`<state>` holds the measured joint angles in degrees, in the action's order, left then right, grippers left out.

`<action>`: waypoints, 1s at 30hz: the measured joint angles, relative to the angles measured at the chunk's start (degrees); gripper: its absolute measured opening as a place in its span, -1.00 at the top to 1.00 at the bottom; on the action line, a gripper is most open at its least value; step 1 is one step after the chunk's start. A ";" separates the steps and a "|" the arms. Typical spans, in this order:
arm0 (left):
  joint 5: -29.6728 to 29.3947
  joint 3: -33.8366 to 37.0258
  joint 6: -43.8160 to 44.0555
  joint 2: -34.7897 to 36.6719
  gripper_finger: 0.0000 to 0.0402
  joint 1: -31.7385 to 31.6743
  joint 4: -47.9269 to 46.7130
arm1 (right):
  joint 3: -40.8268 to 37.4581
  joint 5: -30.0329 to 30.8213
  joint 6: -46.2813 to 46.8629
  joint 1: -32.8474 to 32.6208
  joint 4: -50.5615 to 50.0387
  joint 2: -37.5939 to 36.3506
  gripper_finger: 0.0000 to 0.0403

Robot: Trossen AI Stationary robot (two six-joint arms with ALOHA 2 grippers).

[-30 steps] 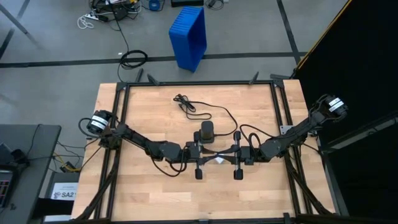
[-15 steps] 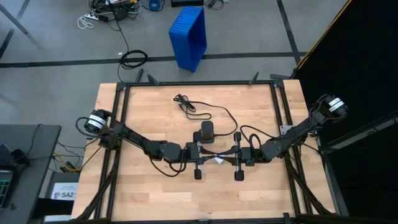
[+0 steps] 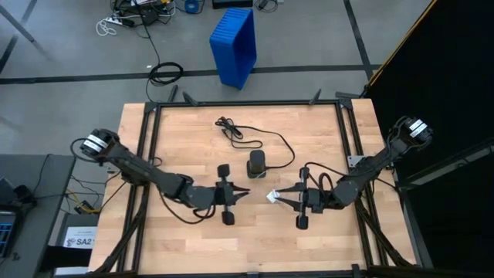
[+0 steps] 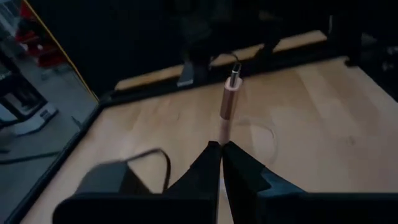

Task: Plug in charger
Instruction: Insert the charger cable into the charger adapter

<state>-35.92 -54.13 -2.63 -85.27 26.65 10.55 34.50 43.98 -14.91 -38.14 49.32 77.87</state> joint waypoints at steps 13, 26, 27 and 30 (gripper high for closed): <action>2.47 0.02 4.67 5.81 1.00 7.00 -8.90 | 0.01 16.96 -5.73 -5.25 -2.01 0.02 0.57; 4.32 0.02 31.34 5.91 1.00 10.60 -33.02 | 0.02 29.36 10.34 -13.24 -17.57 0.04 0.57; 5.20 0.02 33.12 5.91 1.00 10.64 -34.70 | 0.02 29.35 12.62 -13.58 -19.37 0.04 0.57; 7.65 0.02 37.06 5.89 1.00 10.65 -38.16 | 0.02 28.74 20.11 -14.15 -26.13 -0.16 0.58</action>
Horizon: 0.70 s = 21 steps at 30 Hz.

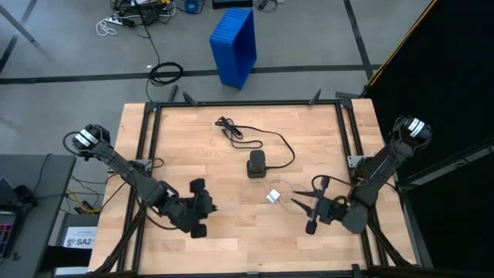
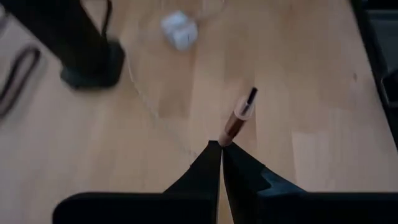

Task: Plug in charger
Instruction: Insert the charger cable into the charger adapter

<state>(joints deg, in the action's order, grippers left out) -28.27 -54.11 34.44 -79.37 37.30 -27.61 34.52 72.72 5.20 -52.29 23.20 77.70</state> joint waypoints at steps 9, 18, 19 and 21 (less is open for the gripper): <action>3.97 0.00 6.46 -0.02 1.00 0.00 -5.02 | 0.00 -21.76 38.58 5.10 -33.56 -2.90 0.61; 4.34 0.00 18.09 -0.02 1.00 -0.22 -18.36 | 0.00 -36.59 55.92 13.42 -53.01 -2.90 0.62; 4.76 0.00 18.87 -0.02 1.00 -0.22 -19.23 | 0.00 -38.43 56.66 14.56 -54.17 -2.90 0.61; 5.09 0.00 20.06 -0.05 1.00 -0.22 -20.40 | 0.00 -41.36 56.23 16.71 -55.74 -2.90 0.57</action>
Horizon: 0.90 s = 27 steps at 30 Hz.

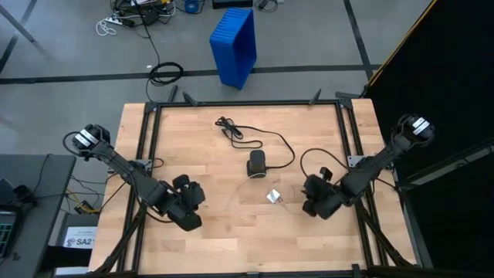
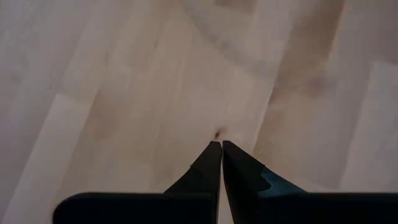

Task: Plug in charger
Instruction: Insert the charger cable into the charger adapter

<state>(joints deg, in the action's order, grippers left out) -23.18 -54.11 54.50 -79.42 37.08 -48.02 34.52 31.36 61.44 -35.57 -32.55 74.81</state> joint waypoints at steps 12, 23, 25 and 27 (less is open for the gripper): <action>-6.32 0.00 -8.85 -1.00 1.00 0.00 14.38 | 0.00 -2.53 -13.44 3.72 13.49 0.00 0.42; -5.53 -0.02 -27.44 -11.00 1.00 -0.47 41.56 | 1.30 -5.66 -25.69 0.62 41.52 4.54 0.44; -3.95 0.00 -28.82 -12.97 0.98 -1.02 43.22 | 2.71 -5.66 -25.97 0.66 41.11 7.19 0.44; -1.89 0.00 -30.25 -14.68 0.94 -1.34 44.55 | 4.44 -5.88 -26.86 0.70 41.28 9.84 0.44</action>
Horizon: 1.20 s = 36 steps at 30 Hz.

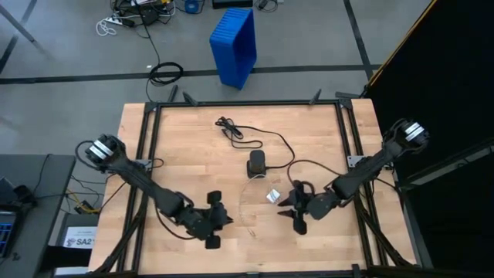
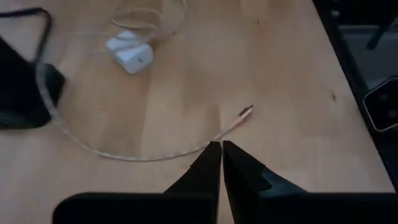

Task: Plug in charger
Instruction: Insert the charger cable into the charger adapter

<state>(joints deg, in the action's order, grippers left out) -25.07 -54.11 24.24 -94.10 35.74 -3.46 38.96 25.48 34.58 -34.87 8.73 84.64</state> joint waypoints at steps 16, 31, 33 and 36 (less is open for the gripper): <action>1.92 -1.32 -27.33 -11.67 0.22 -3.29 13.54 | 3.82 -1.22 -2.72 2.00 -0.87 4.17 0.46; 16.25 -9.57 -33.04 -18.80 0.21 -8.27 10.48 | 3.82 -3.22 -4.84 5.35 -1.92 4.15 0.45; 16.88 -9.75 -33.16 -18.97 0.21 -8.58 9.54 | 3.82 -3.24 -4.91 5.38 -2.81 4.15 0.45; 16.86 -9.81 -33.17 -18.95 0.21 -9.23 8.27 | 3.84 -3.20 -5.24 5.38 -2.91 4.13 0.44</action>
<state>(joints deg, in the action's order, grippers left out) -8.21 -63.92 -8.93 -113.06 26.51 4.80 42.81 22.28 29.33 -29.50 5.82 88.77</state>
